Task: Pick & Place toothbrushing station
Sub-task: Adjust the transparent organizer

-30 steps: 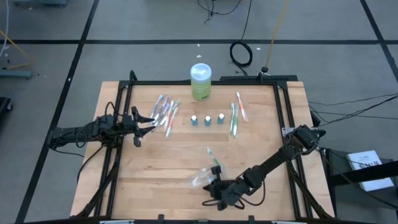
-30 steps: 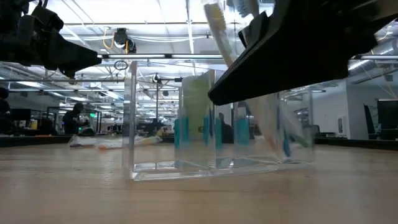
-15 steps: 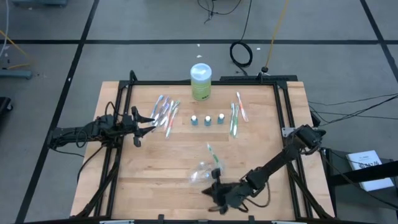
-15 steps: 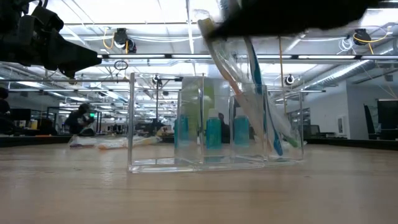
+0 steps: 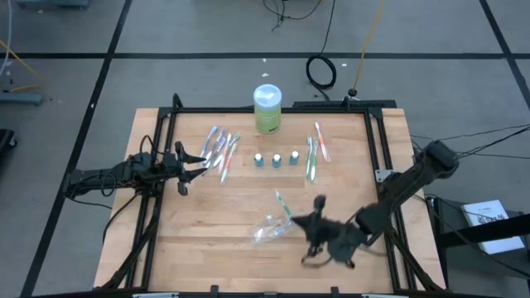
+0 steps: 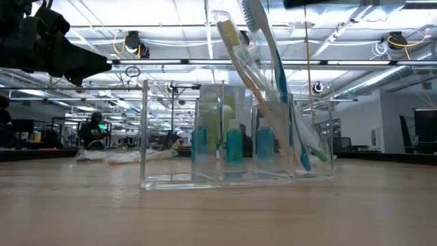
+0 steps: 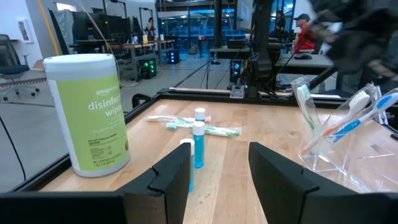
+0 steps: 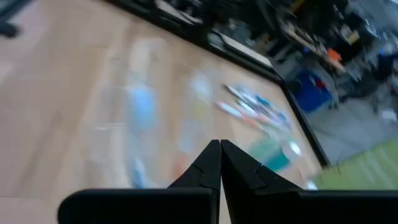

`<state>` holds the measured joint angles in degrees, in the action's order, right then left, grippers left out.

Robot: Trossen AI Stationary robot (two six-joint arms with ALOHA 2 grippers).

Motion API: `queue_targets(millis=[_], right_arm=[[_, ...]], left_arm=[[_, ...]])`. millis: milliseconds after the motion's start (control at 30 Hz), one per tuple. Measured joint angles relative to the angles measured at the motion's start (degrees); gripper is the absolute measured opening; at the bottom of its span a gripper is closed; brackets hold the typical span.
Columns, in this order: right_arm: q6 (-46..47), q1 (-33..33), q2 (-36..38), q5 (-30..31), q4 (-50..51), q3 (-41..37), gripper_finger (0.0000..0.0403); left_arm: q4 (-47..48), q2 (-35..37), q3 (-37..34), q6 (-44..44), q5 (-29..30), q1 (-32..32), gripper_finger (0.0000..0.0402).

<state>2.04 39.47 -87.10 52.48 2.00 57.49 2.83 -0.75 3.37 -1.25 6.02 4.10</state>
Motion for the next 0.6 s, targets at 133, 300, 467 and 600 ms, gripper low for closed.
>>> queue_targets(millis=[133,300,467,600], right_arm=[[5.9,-5.7,6.8,-5.7,-7.1,-13.0,0.0],[5.9,-14.3,9.6,-18.2,-34.1,-31.2,0.0],[6.5,-19.5,7.1,-25.2,-55.5,-42.8,0.0],[6.9,-19.6,3.5,-28.7,-60.4,-42.7,0.0]], left_arm=[[0.0,0.0,0.0,0.0,0.0,0.0,0.0166],[0.0,0.0,0.0,0.0,0.0,0.0,0.0166],[0.0,0.0,0.0,0.0,0.0,0.0,0.0166],[0.0,0.0,0.0,0.0,0.0,0.0,0.0166]])
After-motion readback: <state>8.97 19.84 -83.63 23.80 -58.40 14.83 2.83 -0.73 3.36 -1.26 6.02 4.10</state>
